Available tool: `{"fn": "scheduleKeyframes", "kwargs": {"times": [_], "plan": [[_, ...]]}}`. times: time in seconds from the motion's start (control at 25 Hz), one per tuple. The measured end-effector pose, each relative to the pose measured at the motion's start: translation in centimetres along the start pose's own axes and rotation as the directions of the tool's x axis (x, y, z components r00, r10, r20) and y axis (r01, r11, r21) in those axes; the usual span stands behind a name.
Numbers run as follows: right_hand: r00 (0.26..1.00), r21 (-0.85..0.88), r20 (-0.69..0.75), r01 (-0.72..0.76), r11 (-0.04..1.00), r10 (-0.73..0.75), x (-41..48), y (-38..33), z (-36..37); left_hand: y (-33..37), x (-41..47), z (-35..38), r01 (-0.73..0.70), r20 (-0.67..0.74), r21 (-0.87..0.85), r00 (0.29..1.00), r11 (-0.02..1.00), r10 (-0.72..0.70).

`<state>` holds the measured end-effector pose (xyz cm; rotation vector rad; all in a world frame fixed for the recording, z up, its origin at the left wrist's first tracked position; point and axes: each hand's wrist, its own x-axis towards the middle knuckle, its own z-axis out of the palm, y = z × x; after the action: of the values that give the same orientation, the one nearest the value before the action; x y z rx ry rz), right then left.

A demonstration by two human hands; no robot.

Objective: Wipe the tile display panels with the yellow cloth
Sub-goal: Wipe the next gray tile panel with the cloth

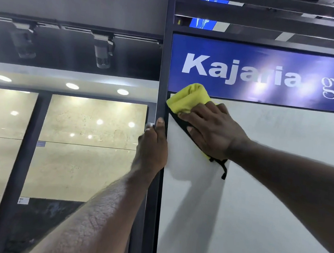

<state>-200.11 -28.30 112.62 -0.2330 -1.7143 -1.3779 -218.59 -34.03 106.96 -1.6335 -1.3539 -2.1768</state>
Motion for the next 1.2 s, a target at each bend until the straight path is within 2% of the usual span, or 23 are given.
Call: {"fn": "scheduleKeyframes", "kwargs": {"times": [0.04, 0.12, 0.16, 0.2, 0.32, 0.44, 0.52, 0.6, 0.68, 0.72, 0.76, 0.8, 0.84, 0.88, 0.92, 0.96, 1.0, 1.04, 1.08, 1.12, 1.16, 1.2], "plan": [[0.998, 0.025, -0.008, -0.068, 0.997, 0.068, 0.1, 0.2, -0.3, 0.0, 0.0, 0.0, 0.004, 0.004, -0.004, 1.000, 1.000, -0.004], [0.940, 0.094, -0.036, -0.335, 0.938, 0.339, 0.2, -0.2, 0.0, 0.0, 0.0, 0.1, 0.013, 0.011, -0.010, 1.000, 1.000, -0.013], [0.909, 0.087, -0.026, -0.412, 0.907, 0.416, 0.2, -0.7, 0.2, 0.1, -0.1, 0.1, 0.013, 0.012, -0.009, 1.000, 1.000, -0.012], [0.910, 0.050, -0.009, -0.414, 0.909, 0.414, 0.0, -0.9, 0.2, 0.0, 0.0, 0.1, 0.012, 0.012, -0.006, 1.000, 1.000, -0.012], [0.939, -0.005, 0.013, -0.344, 0.939, 0.344, -0.3, -0.3, 0.0, 0.1, 0.0, 0.4, 0.006, -0.002, 0.010, 1.000, 1.000, -0.006], [0.941, -0.064, 0.024, -0.335, 0.940, 0.337, 0.0, -0.3, 0.1, 0.0, 0.1, 0.5, 0.009, -0.018, 0.031, 1.000, 0.999, -0.008], [0.951, -0.018, 0.082, -0.299, 0.954, 0.300, 0.1, -0.2, 0.3, 0.0, 0.1, 0.5, 0.001, -0.022, 0.032, 1.000, 0.999, 0.000], [0.986, 0.022, 0.150, -0.082, 0.996, 0.078, -0.2, 0.3, -0.1, 0.0, 0.2, 0.4, 0.005, -0.010, 0.029, 1.000, 1.000, -0.004], [0.964, 0.055, 0.199, 0.169, 0.984, -0.177, -0.7, 0.8, -0.4, -0.1, 0.2, 0.3, 0.008, 0.008, 0.048, 1.000, 0.999, -0.008], [0.966, 0.048, 0.183, 0.175, 0.983, -0.181, -0.8, 0.8, -0.3, -0.1, 0.1, 0.3, 0.012, 0.006, 0.043, 1.000, 0.999, -0.012], [0.987, 0.041, 0.143, 0.066, 0.997, -0.071, -0.9, 0.5, 0.0, 0.0, 0.0, 0.3, 0.019, 0.000, 0.031, 1.000, 0.999, -0.019], [0.988, 0.048, 0.089, -0.129, 0.990, 0.125, -0.9, 0.1, 0.1, -0.1, 0.0, 0.3, 0.018, -0.001, 0.025, 1.000, 1.000, -0.018], [0.956, 0.064, 0.056, -0.292, 0.954, 0.289, -1.0, -0.3, 0.4, -0.1, 0.0, 0.2, 0.013, 0.002, 0.028, 1.000, 1.000, -0.013], [0.943, 0.059, 0.050, -0.333, 0.941, 0.330, -1.1, -0.7, 0.4, -0.1, 0.0, 0.2, 0.013, 0.001, 0.030, 1.000, 0.999, -0.013], [0.970, 0.042, 0.062, -0.236, 0.971, 0.233, -1.5, -0.9, 0.4, 0.0, -0.1, 0.2, 0.020, -0.003, 0.023, 1.000, 1.000, -0.020], [0.994, 0.033, 0.099, -0.055, 0.998, 0.052, -2.0, -0.8, 0.4, 0.2, -0.2, 0.2, 0.031, -0.004, 0.011, 1.000, 0.999, -0.031], [0.984, 0.052, 0.139, 0.110, 0.993, -0.116, -2.5, -0.4, 0.1, 0.3, -0.4, 0.2, 0.036, -0.005, 0.003, 0.999, 0.999, -0.036], [0.973, 0.057, 0.147, 0.172, 0.983, -0.179, -2.7, -0.1, -0.1, 0.3, -0.4, 0.1, 0.036, -0.008, 0.005, 0.999, 0.999, -0.036], [0.986, 0.047, 0.123, 0.105, 0.993, -0.110, -2.7, -0.1, -0.1, 0.3, -0.4, 0.1, 0.031, -0.013, 0.008, 0.999, 0.999, -0.031], [0.994, 0.049, 0.076, -0.078, 0.996, 0.074, -2.8, -0.3, 0.1, 0.2, -0.3, 0.1, 0.029, -0.016, 0.009, 0.999, 1.000, -0.028], [0.952, 0.075, 0.034, -0.305, 0.949, 0.304, -2.9, -0.8, 0.4, 0.2, -0.3, 0.1, 0.030, -0.013, 0.007, 0.999, 1.000, -0.030], [0.894, 0.088, 0.015, -0.448, 0.890, 0.448, -3.0, -1.1, 0.4, 0.1, -0.2, 0.2, 0.037, -0.010, 0.003, 0.999, 0.999, -0.037]]}}
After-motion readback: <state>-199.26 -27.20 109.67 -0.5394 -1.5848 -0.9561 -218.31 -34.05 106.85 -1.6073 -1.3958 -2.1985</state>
